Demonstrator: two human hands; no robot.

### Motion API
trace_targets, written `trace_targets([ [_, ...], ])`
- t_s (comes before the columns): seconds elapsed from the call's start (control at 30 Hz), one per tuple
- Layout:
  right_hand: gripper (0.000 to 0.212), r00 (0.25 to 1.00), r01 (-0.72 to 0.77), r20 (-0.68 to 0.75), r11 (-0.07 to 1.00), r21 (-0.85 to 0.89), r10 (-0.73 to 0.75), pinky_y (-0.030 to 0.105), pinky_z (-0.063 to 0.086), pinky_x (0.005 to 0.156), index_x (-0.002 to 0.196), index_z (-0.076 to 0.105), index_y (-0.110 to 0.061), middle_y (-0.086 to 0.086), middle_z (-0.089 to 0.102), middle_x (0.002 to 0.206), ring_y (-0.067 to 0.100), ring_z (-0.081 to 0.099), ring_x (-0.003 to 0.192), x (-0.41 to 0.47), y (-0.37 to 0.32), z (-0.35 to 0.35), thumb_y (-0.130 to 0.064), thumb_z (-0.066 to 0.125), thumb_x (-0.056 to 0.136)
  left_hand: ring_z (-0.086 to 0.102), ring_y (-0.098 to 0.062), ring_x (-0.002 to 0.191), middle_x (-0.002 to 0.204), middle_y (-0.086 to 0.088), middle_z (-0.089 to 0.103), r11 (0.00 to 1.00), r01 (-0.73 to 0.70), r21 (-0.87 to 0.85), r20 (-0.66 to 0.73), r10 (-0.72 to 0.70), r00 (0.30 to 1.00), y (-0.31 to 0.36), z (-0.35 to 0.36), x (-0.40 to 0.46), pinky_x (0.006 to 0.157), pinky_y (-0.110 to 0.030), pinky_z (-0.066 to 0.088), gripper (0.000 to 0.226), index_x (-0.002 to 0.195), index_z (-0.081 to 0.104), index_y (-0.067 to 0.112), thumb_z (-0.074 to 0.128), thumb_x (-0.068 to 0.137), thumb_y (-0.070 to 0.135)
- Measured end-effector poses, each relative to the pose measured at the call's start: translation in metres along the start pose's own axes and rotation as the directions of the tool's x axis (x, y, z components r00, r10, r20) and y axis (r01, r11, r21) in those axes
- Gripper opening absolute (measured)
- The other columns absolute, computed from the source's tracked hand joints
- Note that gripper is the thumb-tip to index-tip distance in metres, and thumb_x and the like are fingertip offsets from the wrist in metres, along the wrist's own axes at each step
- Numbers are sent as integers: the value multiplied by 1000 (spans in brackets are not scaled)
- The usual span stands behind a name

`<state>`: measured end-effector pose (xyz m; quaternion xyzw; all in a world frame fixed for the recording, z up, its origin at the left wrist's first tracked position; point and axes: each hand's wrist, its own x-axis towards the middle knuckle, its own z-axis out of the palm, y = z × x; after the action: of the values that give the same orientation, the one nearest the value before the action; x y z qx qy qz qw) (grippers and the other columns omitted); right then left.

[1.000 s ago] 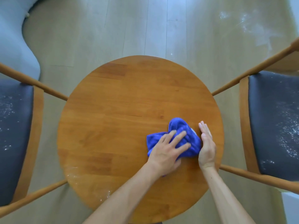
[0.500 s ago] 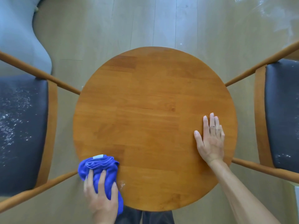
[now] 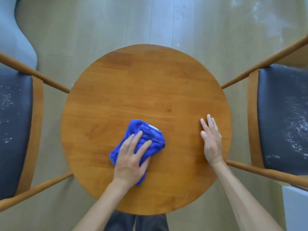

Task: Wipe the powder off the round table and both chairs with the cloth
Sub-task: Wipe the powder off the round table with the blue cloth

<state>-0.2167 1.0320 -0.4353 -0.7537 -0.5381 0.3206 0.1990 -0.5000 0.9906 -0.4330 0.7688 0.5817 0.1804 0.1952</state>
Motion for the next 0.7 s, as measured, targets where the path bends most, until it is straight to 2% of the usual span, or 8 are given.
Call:
trace_targets([
  [0.13, 57, 1000, -11, 1, 1000, 13, 11, 30, 3, 118, 146, 40, -21, -12, 17, 159, -2, 4, 146, -1, -1, 0, -32, 24, 92, 37, -40, 129, 146, -20, 38, 884, 467, 9, -241, -452, 859, -88, -44, 2, 111, -49, 29, 49, 128, 58, 9, 59, 83, 28],
  [0.27, 58, 1000, -13, 16, 998, 65, 12, 28, 0, 118, 146, 39, -21, -13, 16, 159, -3, 2, 145, 0, -2, -3, -33, 23, 91, 35, -47, 130, 146, -24, 36, 788, 615, -31, -331, -589, 737, -58, -25, -2, 110, -57, 28, 47, 131, 55, 7, 56, 86, 24],
  [0.33, 58, 999, -28, 29, 994, 104, 25, 32, 1, 121, 146, 38, -19, -12, 16, 159, -3, 2, 146, 0, -4, -5, -30, 23, 92, 38, -49, 128, 144, -26, 38, 825, 565, -23, -284, -547, 788, -7, -1, -4, 109, -58, 30, 46, 128, 58, 4, 53, 87, 25],
  [0.43, 58, 997, -61, 60, 987, 150, 52, 38, 3, 122, 147, 37, -17, -8, 16, 160, 1, 2, 147, 0, -15, -10, -31, 23, 92, 37, -45, 132, 147, -22, 38, 910, 414, -29, -56, -415, 908, 89, 37, -10, 110, -54, 31, 51, 128, 60, 9, 48, 86, 35],
  [0.53, 54, 999, -34, 8, 990, 139, 33, 44, 11, 121, 145, 39, -14, -4, 19, 158, 8, 7, 147, -13, -30, -10, -30, 28, 94, 15, -18, 145, 158, 8, 20, 873, 403, -276, 149, -375, 915, 149, 52, -4, 116, -44, 22, 52, 140, 47, 27, 36, 92, 46],
  [0.6, 52, 995, 15, -94, 999, -38, -19, 46, 19, 118, 143, 43, -17, 1, 23, 157, 18, 15, 147, -41, -40, 6, -33, 35, 94, 24, -10, 141, 153, 16, 28, 849, 376, -372, 164, -339, 926, 130, 41, 8, 114, -46, 27, 51, 141, 46, 26, 32, 95, 41],
  [0.63, 53, 991, 15, -132, 991, -133, -33, 48, 25, 115, 141, 46, -20, 6, 26, 157, 25, 20, 146, -58, -48, 20, -37, 38, 92, 34, -16, 138, 150, 10, 36, 864, 354, -358, 128, -331, 935, 109, 29, 16, 110, -50, 31, 50, 139, 49, 21, 33, 94, 36],
  [0.7, 58, 988, -22, -156, 958, -286, -23, 54, 31, 108, 138, 50, -24, 16, 30, 154, 36, 25, 142, -87, -65, 51, -48, 46, 86, 39, -31, 136, 147, -4, 43, 924, 353, -148, 20, -354, 935, 53, 9, 29, 109, -59, 29, 50, 137, 52, 17, 39, 92, 32],
])
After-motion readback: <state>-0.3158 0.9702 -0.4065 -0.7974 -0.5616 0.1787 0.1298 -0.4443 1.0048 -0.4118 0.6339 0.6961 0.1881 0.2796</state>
